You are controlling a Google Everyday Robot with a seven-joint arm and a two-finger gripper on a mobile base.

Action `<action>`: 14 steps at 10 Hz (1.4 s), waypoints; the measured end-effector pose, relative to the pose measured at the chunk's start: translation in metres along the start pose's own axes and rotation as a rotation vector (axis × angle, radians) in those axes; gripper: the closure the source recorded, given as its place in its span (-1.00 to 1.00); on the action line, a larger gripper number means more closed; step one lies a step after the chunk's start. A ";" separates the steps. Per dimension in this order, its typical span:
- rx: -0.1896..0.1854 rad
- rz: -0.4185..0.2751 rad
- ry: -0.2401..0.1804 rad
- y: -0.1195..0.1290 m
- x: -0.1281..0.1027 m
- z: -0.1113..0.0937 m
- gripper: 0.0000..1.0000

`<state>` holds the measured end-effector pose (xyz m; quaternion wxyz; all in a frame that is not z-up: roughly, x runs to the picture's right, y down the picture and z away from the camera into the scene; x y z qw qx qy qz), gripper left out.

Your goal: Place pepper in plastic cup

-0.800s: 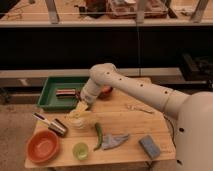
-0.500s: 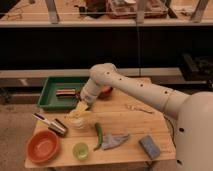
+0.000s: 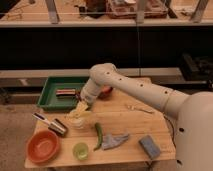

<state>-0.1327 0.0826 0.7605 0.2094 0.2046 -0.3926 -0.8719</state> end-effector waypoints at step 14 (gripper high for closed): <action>-0.123 0.144 -0.088 -0.011 -0.007 -0.015 -0.60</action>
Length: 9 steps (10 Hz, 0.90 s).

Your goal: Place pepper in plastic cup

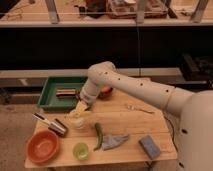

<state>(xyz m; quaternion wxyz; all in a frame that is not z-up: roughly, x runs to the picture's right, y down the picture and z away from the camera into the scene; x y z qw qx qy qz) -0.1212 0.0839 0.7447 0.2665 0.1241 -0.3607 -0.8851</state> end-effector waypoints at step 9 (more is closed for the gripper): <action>-0.579 0.592 -0.042 -0.027 -0.089 -0.059 -0.60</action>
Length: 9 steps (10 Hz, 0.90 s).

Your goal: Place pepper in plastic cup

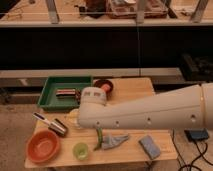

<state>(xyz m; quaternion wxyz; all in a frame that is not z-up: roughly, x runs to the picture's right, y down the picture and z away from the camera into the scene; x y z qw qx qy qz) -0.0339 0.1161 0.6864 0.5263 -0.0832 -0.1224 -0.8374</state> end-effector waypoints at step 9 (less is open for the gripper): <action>0.239 -0.296 -0.316 -0.079 0.011 0.088 -0.60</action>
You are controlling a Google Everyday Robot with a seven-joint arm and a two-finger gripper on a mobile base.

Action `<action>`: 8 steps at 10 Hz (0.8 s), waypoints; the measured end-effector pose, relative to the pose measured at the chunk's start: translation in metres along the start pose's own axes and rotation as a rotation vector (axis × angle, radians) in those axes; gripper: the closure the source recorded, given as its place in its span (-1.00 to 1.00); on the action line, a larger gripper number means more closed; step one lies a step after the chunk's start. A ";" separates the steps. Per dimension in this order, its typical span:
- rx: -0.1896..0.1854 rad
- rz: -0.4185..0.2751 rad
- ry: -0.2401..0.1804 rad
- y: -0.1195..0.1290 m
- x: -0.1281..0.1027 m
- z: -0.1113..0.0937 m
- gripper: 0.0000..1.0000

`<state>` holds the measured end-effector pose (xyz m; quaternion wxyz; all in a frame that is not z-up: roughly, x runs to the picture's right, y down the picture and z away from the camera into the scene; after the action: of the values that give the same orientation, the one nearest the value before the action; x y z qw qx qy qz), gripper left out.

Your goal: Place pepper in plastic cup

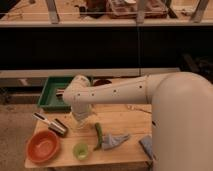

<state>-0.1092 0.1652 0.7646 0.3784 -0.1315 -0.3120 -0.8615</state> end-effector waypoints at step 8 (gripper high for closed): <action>-0.003 0.077 -0.085 0.028 -0.028 0.016 -0.60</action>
<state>-0.0701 0.1765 0.7758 0.3975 -0.1807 -0.3211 -0.8404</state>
